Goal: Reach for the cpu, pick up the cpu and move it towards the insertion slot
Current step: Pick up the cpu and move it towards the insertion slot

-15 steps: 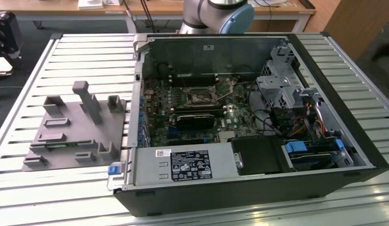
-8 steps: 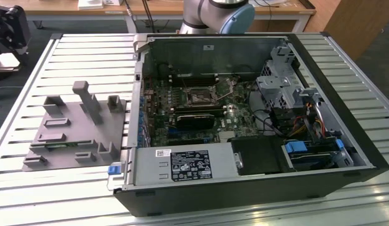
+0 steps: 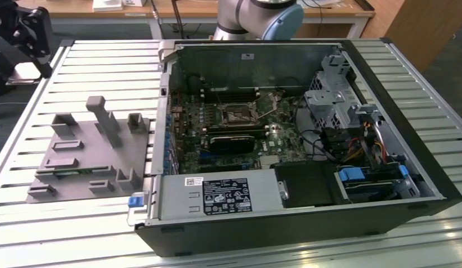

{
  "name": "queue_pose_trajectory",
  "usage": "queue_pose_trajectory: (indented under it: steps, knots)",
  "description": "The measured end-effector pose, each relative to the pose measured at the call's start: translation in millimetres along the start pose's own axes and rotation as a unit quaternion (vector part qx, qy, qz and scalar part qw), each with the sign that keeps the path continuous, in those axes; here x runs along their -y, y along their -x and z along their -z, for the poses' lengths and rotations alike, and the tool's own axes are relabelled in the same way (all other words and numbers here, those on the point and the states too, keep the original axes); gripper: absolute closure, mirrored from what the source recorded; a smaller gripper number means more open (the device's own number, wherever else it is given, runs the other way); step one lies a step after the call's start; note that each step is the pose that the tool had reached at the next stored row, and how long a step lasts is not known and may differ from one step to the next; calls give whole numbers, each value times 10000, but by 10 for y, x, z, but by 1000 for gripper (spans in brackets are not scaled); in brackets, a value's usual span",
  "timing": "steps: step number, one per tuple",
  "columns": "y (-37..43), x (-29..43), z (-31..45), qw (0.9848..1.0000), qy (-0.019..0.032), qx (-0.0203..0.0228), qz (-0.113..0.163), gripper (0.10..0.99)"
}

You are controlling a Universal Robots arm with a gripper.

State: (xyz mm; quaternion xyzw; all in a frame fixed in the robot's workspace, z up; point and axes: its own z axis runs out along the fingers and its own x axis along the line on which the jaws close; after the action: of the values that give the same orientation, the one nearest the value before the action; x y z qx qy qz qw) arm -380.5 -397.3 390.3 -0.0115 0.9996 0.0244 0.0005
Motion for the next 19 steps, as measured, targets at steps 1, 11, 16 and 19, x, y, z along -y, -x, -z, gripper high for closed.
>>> queue_pose_trajectory:
  steps: [1,11,16,19]
  knots:
    - [28,1,0,10000,0,0,0,541]
    - [329,8,-1,10000,0,3,-3,541]
    - [518,12,-1,10000,0,6,-4,541]
    - [596,14,-1,10000,0,8,-4,541]
